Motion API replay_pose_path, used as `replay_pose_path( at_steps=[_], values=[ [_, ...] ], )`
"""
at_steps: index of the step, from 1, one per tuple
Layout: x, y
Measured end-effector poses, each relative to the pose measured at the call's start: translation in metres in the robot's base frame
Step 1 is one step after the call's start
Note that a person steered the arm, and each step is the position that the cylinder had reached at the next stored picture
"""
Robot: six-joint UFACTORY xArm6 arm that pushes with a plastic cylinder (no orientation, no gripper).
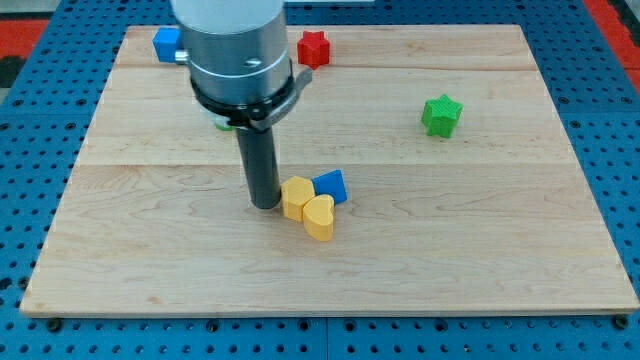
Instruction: Push the blue cube above the blue triangle
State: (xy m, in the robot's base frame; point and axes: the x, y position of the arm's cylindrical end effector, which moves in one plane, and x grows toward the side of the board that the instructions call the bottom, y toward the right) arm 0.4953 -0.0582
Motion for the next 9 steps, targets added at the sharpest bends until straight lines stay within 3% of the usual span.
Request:
replay_pose_path(
  at_steps=[1,3,4,5,6,7,8,9],
  values=[
    [-0.056,-0.031],
    [-0.184,0.031],
    [-0.234,-0.033],
    [-0.293,-0.053],
    [-0.304,-0.077],
    [-0.304,-0.166],
    [-0.274,-0.182],
    [-0.223,-0.157]
  ],
)
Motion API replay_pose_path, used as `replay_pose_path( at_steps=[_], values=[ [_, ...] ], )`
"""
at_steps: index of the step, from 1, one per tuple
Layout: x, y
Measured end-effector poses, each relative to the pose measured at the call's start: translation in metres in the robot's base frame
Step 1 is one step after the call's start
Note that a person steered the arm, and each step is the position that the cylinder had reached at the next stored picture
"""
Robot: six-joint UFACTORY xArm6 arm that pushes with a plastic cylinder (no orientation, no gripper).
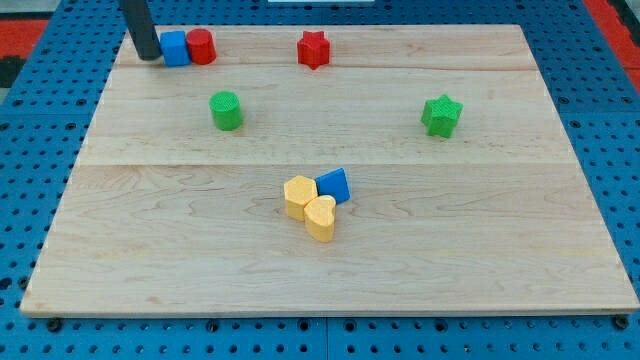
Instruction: Push the blue cube above the blue triangle
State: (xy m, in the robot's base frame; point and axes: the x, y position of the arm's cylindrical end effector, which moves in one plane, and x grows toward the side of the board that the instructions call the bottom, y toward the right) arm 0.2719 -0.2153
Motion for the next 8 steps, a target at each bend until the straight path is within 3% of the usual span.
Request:
replay_pose_path(
  at_steps=[2,3,4,5,6,8],
  values=[
    [-0.044,-0.051],
    [-0.055,-0.012],
    [0.01,0.043],
    [0.035,0.116],
    [0.031,0.071],
    [-0.017,0.135]
  ],
)
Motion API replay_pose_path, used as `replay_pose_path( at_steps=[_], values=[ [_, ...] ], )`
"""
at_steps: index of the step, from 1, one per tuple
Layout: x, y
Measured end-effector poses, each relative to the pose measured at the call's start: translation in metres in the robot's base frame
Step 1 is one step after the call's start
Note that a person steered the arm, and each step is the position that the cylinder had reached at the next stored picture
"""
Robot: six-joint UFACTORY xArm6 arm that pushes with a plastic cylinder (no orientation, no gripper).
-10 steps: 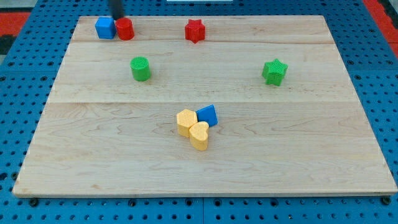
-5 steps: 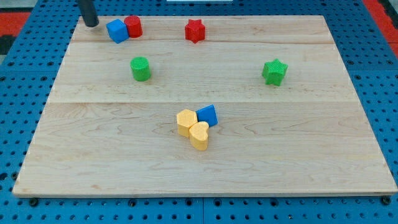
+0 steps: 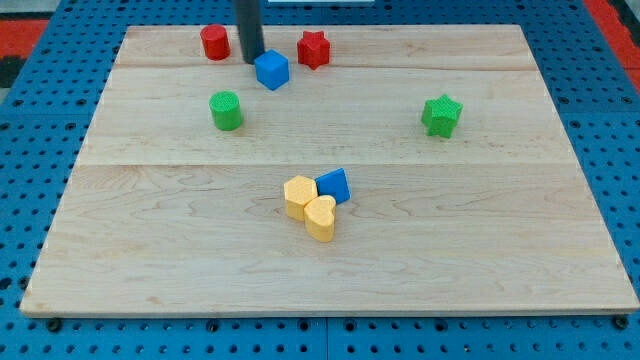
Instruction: Push the blue cube above the blue triangle
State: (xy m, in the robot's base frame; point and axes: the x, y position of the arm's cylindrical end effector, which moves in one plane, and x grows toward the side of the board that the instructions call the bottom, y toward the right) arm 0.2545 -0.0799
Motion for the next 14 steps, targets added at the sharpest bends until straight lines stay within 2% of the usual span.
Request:
replay_pose_path(
  at_steps=[2,3,5,6,7,8,9,11,12,13,14],
  values=[
    [0.156,0.053],
    [0.155,0.063],
    [0.095,-0.01],
    [0.057,0.01],
    [0.102,0.048],
    [0.169,0.084],
    [0.126,0.079],
    [0.079,0.093],
    [0.11,0.132],
    [0.165,0.122],
    [0.185,0.094]
  ],
)
